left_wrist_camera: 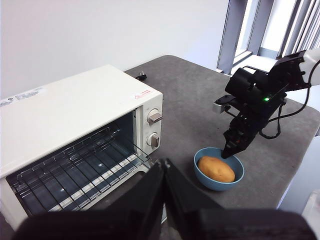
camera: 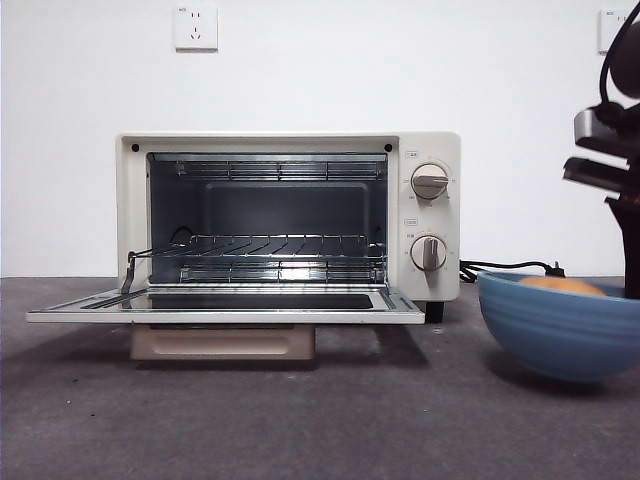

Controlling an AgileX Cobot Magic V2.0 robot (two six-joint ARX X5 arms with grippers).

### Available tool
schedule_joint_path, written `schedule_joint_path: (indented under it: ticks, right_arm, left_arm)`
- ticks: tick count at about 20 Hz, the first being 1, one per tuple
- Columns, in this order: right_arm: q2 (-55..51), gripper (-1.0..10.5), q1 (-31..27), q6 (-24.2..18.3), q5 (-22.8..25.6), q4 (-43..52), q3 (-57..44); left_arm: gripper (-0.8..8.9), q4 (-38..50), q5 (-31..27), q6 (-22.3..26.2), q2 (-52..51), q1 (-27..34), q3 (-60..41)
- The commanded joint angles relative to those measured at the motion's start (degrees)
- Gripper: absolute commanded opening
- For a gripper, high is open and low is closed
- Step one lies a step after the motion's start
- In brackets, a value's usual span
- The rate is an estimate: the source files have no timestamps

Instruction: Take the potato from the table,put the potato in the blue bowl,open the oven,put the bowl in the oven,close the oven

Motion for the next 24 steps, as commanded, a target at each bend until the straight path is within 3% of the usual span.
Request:
schedule_joint_path:
  ticks: [1,6,11,24]
  right_arm:
    - [-4.5,-0.2,2.6,1.1,-0.2,-1.0,0.3]
    - [-8.7,-0.2,14.1,6.9,0.3,-4.3,6.1]
    - [-3.0,-0.2,24.5,12.4,4.9,0.3,14.1]
    - [24.2,-0.2,26.4,16.5,12.4,5.2,38.9]
  left_arm:
    - [-0.08,0.1,-0.1,0.0,-0.1,0.1,-0.2]
    - [-0.08,0.0,-0.1,0.7,-0.1,0.1,-0.2]
    - [-0.08,-0.5,0.0,0.8,-0.1,0.1,-0.2]
    - [-0.08,-2.3,0.1,1.6,-0.1,0.1,-0.2]
